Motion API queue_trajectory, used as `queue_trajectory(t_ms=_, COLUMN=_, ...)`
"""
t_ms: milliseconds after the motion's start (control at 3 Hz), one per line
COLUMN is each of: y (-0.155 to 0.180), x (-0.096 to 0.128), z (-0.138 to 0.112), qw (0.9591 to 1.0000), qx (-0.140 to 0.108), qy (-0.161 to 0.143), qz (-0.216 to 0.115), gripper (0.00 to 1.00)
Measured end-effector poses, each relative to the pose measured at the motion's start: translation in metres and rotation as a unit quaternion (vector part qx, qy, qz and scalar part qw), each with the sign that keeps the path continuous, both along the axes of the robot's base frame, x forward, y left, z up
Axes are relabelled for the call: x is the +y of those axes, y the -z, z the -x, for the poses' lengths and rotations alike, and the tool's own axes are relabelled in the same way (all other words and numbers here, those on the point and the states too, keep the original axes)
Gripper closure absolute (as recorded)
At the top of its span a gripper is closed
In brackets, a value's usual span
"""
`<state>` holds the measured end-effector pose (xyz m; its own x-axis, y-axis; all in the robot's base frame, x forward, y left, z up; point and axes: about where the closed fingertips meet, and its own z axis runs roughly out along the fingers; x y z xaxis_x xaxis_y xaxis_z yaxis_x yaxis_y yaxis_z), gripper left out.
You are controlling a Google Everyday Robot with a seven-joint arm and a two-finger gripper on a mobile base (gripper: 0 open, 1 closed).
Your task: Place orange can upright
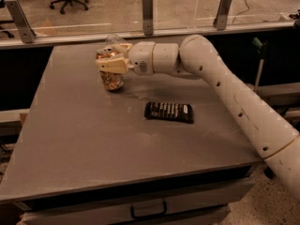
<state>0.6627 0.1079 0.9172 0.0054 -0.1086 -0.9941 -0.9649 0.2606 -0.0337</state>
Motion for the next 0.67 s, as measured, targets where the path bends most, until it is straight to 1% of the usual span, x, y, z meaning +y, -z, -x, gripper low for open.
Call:
queue_trajectory(t_ms=333, y=0.0016, x=-0.0109, z=0.0088, qw=0.9999, qx=-0.007, qy=0.013, qz=0.005, gripper=0.59)
queue_trajectory(t_ms=667, y=0.009, x=-0.0207, z=0.0148, qw=0.9997, qx=-0.002, qy=0.026, qz=0.001, gripper=0.36)
